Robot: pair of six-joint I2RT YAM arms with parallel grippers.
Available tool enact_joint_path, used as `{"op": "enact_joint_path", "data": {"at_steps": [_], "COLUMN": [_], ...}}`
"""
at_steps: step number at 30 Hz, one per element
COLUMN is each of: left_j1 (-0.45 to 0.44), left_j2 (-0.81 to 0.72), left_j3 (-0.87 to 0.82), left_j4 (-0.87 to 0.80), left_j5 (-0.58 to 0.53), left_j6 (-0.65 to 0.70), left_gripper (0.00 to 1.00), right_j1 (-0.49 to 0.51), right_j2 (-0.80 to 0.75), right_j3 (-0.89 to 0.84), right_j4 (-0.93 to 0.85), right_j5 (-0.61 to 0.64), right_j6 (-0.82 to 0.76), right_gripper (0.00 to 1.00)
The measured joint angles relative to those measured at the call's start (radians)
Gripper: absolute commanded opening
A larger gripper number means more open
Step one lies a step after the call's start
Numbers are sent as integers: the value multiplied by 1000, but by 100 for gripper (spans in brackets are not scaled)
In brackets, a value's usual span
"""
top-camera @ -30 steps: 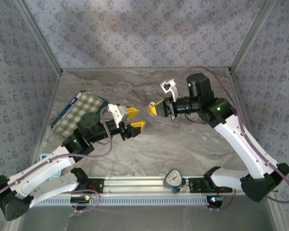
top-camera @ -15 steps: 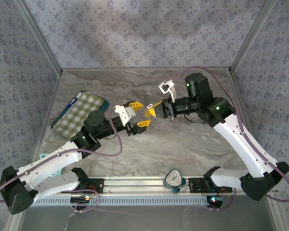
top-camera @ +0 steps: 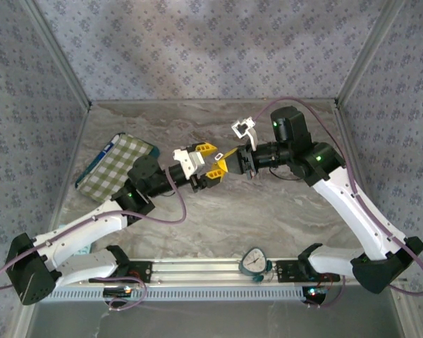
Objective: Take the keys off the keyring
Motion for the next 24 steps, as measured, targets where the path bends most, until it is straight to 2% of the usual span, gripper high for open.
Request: {"op": "enact_joint_path", "data": {"at_steps": [2,12,14,19,24], "left_j1": [0,-3,-6,-6,-5], "left_j2": [0,6,5,6,5], "left_j3": [2,2,2,2,3], "left_j4": [3,19,21,21,24], "left_j5": [2,27,29,24,12], "left_j6": [3,7,11,8,10], "left_gripper": [53,30,29,18,18], "right_j1": [0,-3,-3,-8,-11], "right_j2": [0,0,0,0,0], "right_j3": [0,0,0,0,0], "right_j4": [10,38,44,61,71], "right_j5": [-4,-11,-12,-16,-27], "right_j6": [2,11,14,26,29], "right_gripper": [0,0,0,0,0]}}
